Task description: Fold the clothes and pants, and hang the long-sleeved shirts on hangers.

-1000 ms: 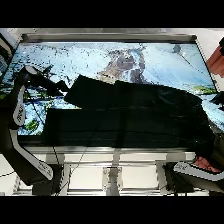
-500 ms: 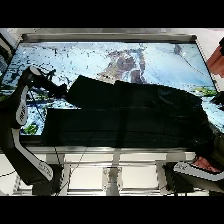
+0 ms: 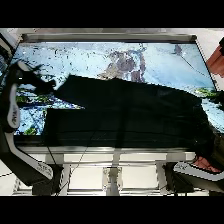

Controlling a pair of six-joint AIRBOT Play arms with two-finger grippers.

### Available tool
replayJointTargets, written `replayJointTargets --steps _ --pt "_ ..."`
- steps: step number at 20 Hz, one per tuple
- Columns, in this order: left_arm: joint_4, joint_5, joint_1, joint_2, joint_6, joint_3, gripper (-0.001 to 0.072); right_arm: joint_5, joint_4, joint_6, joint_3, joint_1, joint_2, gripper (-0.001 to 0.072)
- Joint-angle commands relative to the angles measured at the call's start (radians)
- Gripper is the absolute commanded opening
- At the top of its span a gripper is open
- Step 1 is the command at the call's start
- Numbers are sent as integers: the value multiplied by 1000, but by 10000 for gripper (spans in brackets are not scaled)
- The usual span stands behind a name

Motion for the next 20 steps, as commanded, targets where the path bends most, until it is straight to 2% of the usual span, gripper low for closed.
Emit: replayJointTargets --steps 1,7,8,11,13,15,16,20 --pt "162 -28 100 90 -71 5 24 0 19 -16 0 21 0 543" --pt "160 -59 163 113 -54 3 46 -80 -9 -24 0 177 -47 542" --pt "160 -63 163 113 -46 3 157 -109 -16 -13 0 203 -65 542" --pt "163 -74 169 113 -39 3 306 -188 -19 8 1 256 -135 542" --pt "163 -74 169 113 -39 3 309 -218 -18 13 14 284 -202 542" --pt "163 -74 169 113 -39 3 404 -225 -20 35 64 309 -287 538" --pt "159 -75 168 113 -39 3 419 -223 -25 46 96 318 -330 504" --pt "154 -89 168 113 -39 3 419 -192 -77 115 208 323 -455 501"
